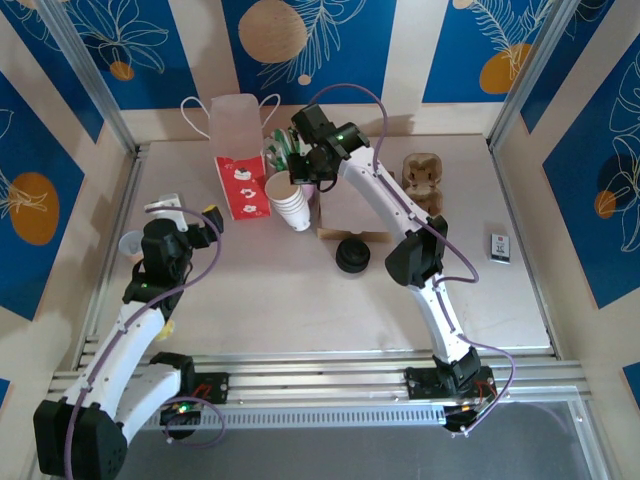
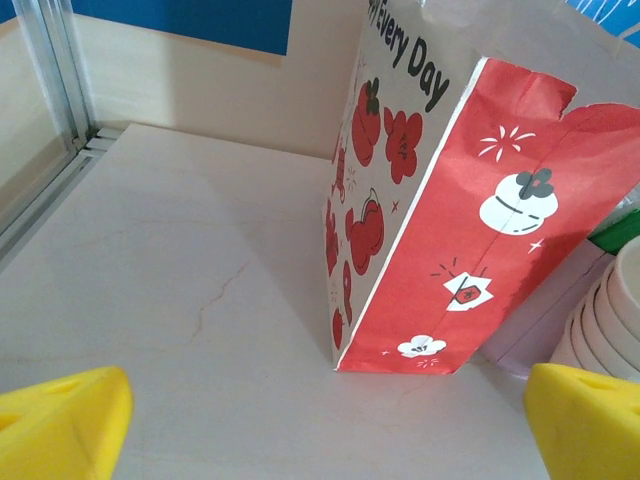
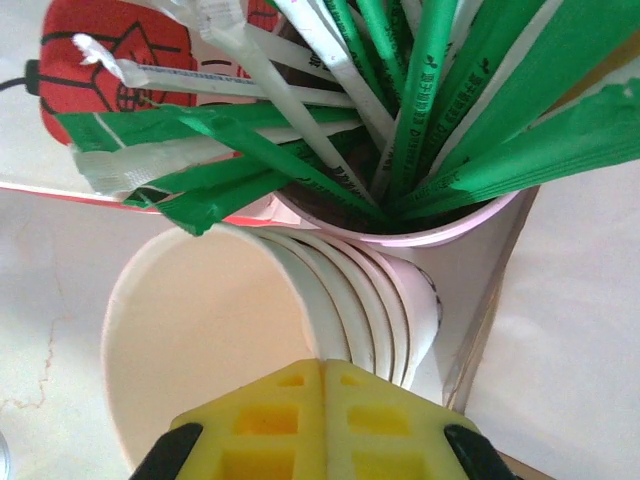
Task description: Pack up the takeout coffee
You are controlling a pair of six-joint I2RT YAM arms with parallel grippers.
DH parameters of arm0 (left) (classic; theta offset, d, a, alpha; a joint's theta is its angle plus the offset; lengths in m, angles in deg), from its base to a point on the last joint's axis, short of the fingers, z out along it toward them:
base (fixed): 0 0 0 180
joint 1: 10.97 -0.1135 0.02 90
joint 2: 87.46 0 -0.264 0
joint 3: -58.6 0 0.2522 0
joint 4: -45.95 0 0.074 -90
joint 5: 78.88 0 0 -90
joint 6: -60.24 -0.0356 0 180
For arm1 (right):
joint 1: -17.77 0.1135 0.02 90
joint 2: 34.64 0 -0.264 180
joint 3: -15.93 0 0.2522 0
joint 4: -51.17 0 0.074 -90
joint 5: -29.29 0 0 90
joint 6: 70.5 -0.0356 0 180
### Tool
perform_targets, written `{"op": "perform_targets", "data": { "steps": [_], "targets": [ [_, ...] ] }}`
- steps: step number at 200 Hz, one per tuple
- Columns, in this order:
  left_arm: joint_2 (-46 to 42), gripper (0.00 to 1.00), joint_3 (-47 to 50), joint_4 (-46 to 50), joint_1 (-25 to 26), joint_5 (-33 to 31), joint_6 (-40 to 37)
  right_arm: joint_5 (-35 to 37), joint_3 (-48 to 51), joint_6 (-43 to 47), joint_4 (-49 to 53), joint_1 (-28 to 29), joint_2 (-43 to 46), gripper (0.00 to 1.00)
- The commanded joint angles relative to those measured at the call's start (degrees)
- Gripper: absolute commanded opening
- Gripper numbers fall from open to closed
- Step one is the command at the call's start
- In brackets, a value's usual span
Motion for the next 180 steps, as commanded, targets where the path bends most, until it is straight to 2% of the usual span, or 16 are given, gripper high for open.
{"op": "perform_targets", "data": {
  "steps": [1,31,83,111,129,144,164,180],
  "targets": [
    [0.03,1.00,-0.86,-1.33,0.62,1.20,-0.78,-5.36,-1.27,-1.71,0.26,-0.25,2.34,0.00],
    [0.14,1.00,-0.91,-1.24,0.96,1.27,-1.13,-9.46,3.44,-4.12,-5.26,-0.92,4.89,0.00],
    [0.14,1.00,-1.22,-0.76,1.69,1.20,-2.12,-16.50,5.05,-8.69,-7.28,-4.30,5.84,0.00],
    [0.48,1.00,-1.49,-0.54,1.92,1.51,-2.32,-13.19,7.28,-7.59,-9.64,-3.19,7.97,0.00],
    [0.72,1.00,-1.76,0.05,2.00,1.73,-2.46,-9.35,5.24,-6.15,-6.87,-2.23,7.73,0.00],
    [0.68,1.00,-1.84,0.08,2.05,1.82,-2.48,-10.88,11.36,-6.55,-11.38,-1.92,9.15,0.00],
    [0.70,1.00,-2.10,0.59,2.23,1.58,-2.81,-11.53,11.24,-8.62,-9.30,-2.44,9.46,0.00],
    [0.68,1.00,-1.89,0.43,2.48,1.55,-2.96,-10.36,18.44,-7.80,-16.54,-1.03,13.51,0.00]
  ]
}}
